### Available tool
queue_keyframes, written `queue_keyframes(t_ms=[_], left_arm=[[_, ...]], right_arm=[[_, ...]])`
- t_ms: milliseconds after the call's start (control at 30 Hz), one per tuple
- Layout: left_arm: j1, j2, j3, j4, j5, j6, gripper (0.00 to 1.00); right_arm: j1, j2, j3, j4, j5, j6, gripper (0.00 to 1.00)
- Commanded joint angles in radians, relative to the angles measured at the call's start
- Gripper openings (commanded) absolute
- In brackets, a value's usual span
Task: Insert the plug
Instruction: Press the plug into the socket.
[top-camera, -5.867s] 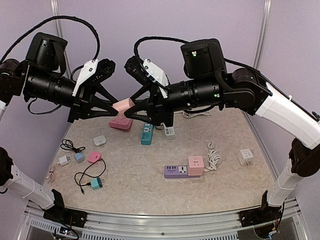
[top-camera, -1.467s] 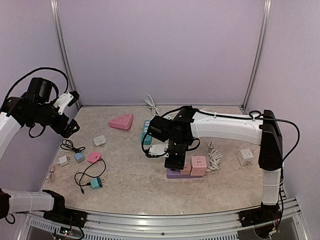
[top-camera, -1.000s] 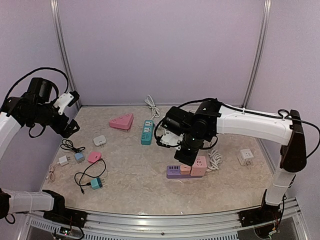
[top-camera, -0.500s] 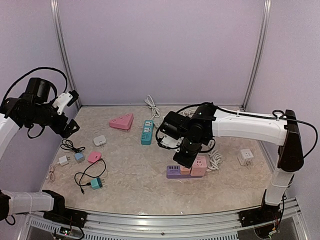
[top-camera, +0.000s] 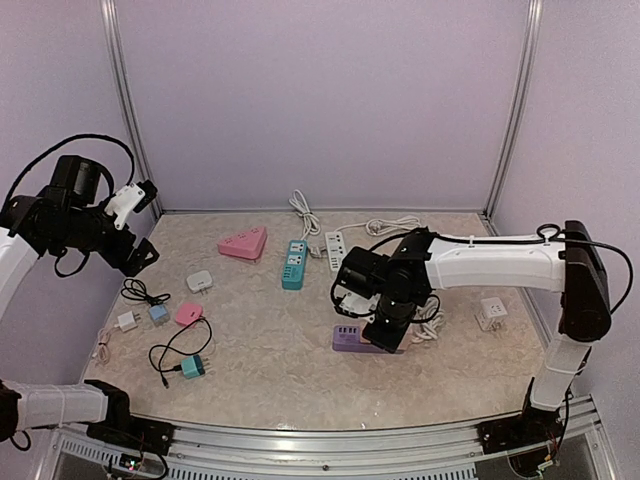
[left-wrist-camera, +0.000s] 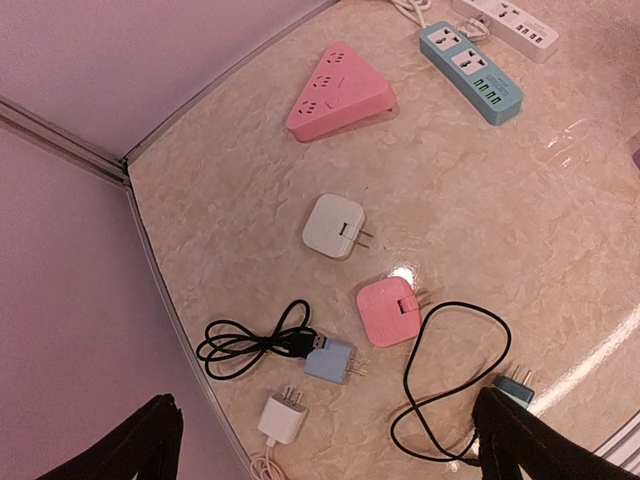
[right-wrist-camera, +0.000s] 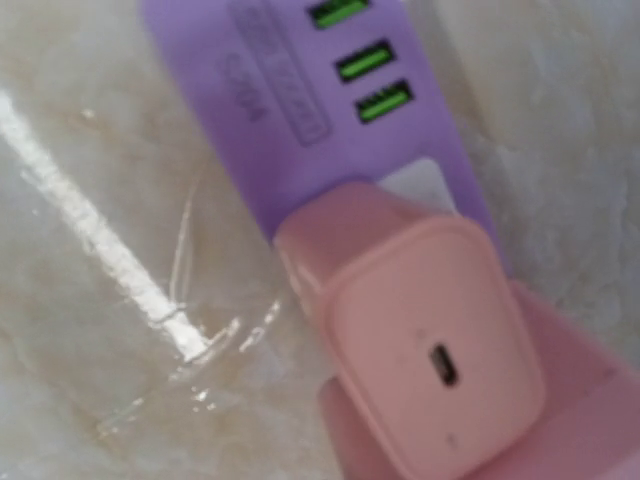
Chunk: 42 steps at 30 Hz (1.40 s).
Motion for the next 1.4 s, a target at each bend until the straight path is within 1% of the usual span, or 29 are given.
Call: queue_keyframes(t_ms=[0,200,267,333,367,467,533,567,633,833,1000,1067,1133,1167,1367], left_arm=[[0.009,-0.006,0.015,0.009,0.014,0.004,0.99],[0.008,-0.010,0.009,0.006,0.014,0.005,0.99],[0.008,-0.014,0.007,0.005,0.014,0.007,0.99],[0.009,-0.015,0.005,0.005,0.013,0.008,0.99],[0.009,-0.016,0.004,0.004,0.012,0.008,0.99],[0.009,-0.014,0.007,0.004,0.014,0.009,0.99],[0.008,-0.012,0.009,0.005,0.016,0.010,0.99],[0.008,-0.011,0.010,0.006,0.016,0.010,0.99],[0.008,-0.012,0.010,0.006,0.018,0.009,0.99],[0.009,-0.023,-0.003,0.002,0.017,0.012,0.99],[0.008,-0.025,-0.009,0.005,0.024,0.013,0.99],[0.009,-0.026,-0.012,0.006,0.026,0.013,0.99],[0.009,-0.026,-0.014,0.006,0.024,0.015,0.99],[0.009,-0.027,-0.014,0.007,0.022,0.015,0.99],[0.009,-0.029,-0.016,0.004,0.020,0.016,0.99]], right_arm=[[-0.013,0.013,0.056,-0.025,-0.008,0.011,0.00],[0.027,0.049,0.259,-0.096,-0.069,-0.047,0.00],[0.031,0.062,0.302,-0.115,-0.084,-0.060,0.00],[0.030,0.065,0.315,-0.116,-0.056,-0.061,0.00],[0.031,0.065,0.312,-0.117,-0.025,-0.076,0.03],[0.030,0.069,0.301,-0.127,0.039,-0.161,0.29],[0.021,0.079,0.305,-0.139,0.016,-0.243,0.46],[0.015,0.091,0.310,-0.149,-0.007,-0.273,0.49],[0.007,0.126,0.331,-0.173,-0.004,-0.313,0.51],[-0.011,0.229,0.394,-0.226,0.004,-0.356,0.52],[-0.020,0.240,0.404,-0.220,0.007,-0.372,0.50],[-0.027,0.245,0.402,-0.222,0.003,-0.377,0.46],[-0.033,0.248,0.397,-0.226,-0.001,-0.380,0.38],[-0.036,0.248,0.393,-0.226,-0.002,-0.382,0.35],[-0.053,0.248,0.368,-0.221,-0.018,-0.387,0.34]])
